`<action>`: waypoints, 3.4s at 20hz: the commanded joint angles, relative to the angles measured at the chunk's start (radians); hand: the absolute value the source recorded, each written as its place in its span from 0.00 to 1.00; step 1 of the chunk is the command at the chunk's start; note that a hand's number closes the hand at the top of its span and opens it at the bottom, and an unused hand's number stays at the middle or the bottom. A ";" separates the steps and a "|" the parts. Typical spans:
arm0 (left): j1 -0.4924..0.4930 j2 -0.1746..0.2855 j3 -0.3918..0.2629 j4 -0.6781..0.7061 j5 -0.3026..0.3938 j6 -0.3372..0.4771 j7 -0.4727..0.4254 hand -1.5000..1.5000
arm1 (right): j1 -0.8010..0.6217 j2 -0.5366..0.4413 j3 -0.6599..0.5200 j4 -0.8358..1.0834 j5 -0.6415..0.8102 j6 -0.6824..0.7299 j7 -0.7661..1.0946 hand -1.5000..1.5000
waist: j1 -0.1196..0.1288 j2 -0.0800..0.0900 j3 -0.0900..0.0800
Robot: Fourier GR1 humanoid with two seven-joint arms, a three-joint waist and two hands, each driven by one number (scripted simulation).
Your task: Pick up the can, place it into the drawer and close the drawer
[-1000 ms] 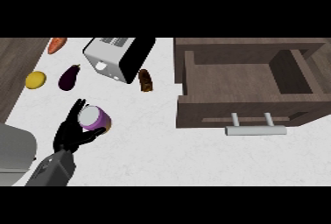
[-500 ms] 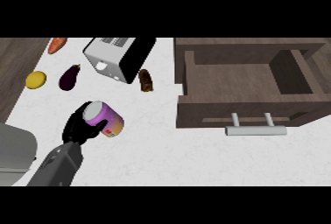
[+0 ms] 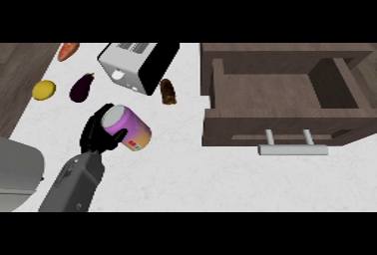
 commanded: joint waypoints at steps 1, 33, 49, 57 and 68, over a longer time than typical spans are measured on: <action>0.056 -0.063 -0.014 -0.136 0.021 0.105 0.029 1.00 | 0.034 0.009 0.010 -0.059 -0.008 -0.024 0.014 0.00 | 0.001 -0.001 0.000; -0.289 -0.111 -0.358 -0.669 -0.053 0.725 0.587 1.00 | 0.119 0.009 0.057 -0.091 -0.054 -0.042 -0.006 0.00 | -0.021 0.003 0.000; -0.662 -0.111 -0.451 -0.326 0.086 0.880 0.516 1.00 | -0.023 -0.053 0.040 0.002 -0.026 -0.076 0.010 0.00 | -0.027 0.006 0.000; -0.792 -0.111 -0.550 -0.150 0.249 0.957 0.452 1.00 | -0.066 -0.028 0.129 -0.045 0.051 -0.130 0.054 0.00 | -0.039 0.011 0.000; -0.869 -0.111 -0.668 0.012 0.418 0.980 0.362 1.00 | -0.005 0.008 0.125 -0.078 0.028 -0.080 0.010 0.00 | -0.070 0.014 0.001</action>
